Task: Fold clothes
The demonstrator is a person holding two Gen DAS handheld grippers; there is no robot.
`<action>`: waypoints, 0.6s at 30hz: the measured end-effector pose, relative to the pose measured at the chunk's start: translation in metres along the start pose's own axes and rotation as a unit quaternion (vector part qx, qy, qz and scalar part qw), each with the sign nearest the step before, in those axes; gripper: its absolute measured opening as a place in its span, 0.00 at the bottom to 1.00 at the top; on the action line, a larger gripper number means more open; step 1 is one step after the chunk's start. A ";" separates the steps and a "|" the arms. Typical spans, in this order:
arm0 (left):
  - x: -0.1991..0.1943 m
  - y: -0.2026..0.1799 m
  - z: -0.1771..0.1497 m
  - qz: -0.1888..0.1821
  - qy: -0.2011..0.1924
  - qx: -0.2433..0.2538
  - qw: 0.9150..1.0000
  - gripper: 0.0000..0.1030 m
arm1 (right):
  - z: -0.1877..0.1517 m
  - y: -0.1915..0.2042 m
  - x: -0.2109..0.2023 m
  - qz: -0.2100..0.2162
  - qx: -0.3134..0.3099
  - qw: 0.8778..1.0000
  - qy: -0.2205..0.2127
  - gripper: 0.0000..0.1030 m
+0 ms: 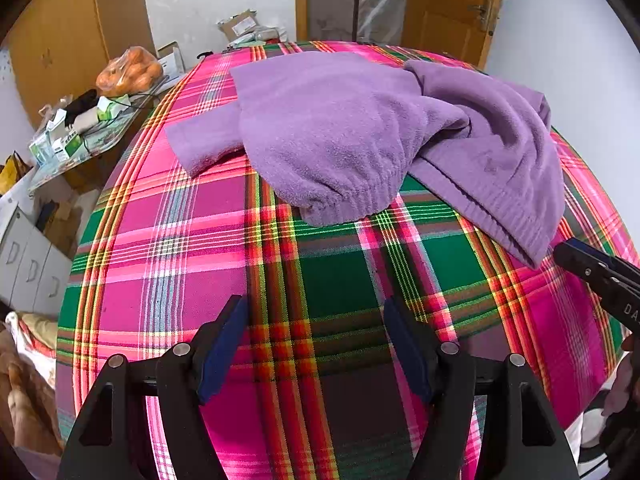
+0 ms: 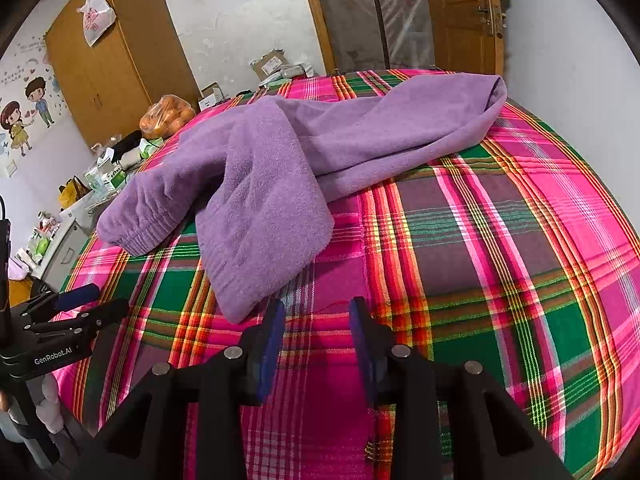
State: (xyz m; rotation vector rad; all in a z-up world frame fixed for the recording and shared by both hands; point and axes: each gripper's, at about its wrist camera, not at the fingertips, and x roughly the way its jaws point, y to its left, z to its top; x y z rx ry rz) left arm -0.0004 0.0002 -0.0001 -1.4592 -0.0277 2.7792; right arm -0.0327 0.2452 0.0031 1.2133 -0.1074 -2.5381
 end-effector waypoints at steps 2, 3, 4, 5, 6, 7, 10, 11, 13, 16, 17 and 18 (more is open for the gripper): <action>0.001 -0.001 0.001 0.000 -0.009 0.001 1.000 0.71 | 0.000 -0.002 0.000 0.002 0.002 1.000 0.000 0.33; 0.001 -0.001 0.001 -0.001 -0.007 0.001 1.000 0.71 | 0.000 -0.004 0.000 0.003 0.003 1.000 0.000 0.33; 0.001 -0.001 0.001 -0.001 -0.006 0.001 1.000 0.71 | 0.000 -0.005 0.001 0.004 0.004 1.000 0.000 0.33; 0.000 -0.001 0.001 -0.001 -0.005 0.001 1.000 0.71 | 0.000 -0.006 0.001 0.005 0.005 1.000 0.000 0.34; -0.002 0.000 0.001 -0.002 -0.004 0.000 1.000 0.71 | 0.000 -0.007 0.001 0.006 0.006 1.000 0.000 0.34; -0.002 0.000 0.002 -0.002 -0.003 0.000 1.000 0.71 | 0.000 -0.008 0.001 0.007 0.006 1.000 0.000 0.34; -0.002 -0.002 0.004 -0.002 0.003 0.001 1.000 0.71 | 0.001 -0.004 0.002 0.002 0.006 1.000 0.001 0.34; -0.002 -0.002 0.005 -0.003 0.004 0.002 1.000 0.71 | 0.000 -0.002 0.002 0.001 0.006 1.000 0.000 0.34; -0.001 -0.001 0.005 -0.004 0.006 0.003 1.000 0.71 | 0.000 -0.002 0.002 0.002 0.008 1.000 -0.002 0.34; 0.000 0.000 0.005 -0.005 0.007 0.002 1.000 0.71 | 0.000 -0.002 0.000 0.007 0.012 1.000 -0.004 0.37; 0.000 -0.001 0.004 -0.005 0.007 0.002 1.000 0.71 | 0.000 -0.003 0.000 0.008 0.013 1.000 -0.004 0.37; 0.001 -0.002 0.004 -0.005 0.008 0.002 1.000 0.72 | 0.000 -0.003 0.000 0.009 0.014 1.000 -0.005 0.37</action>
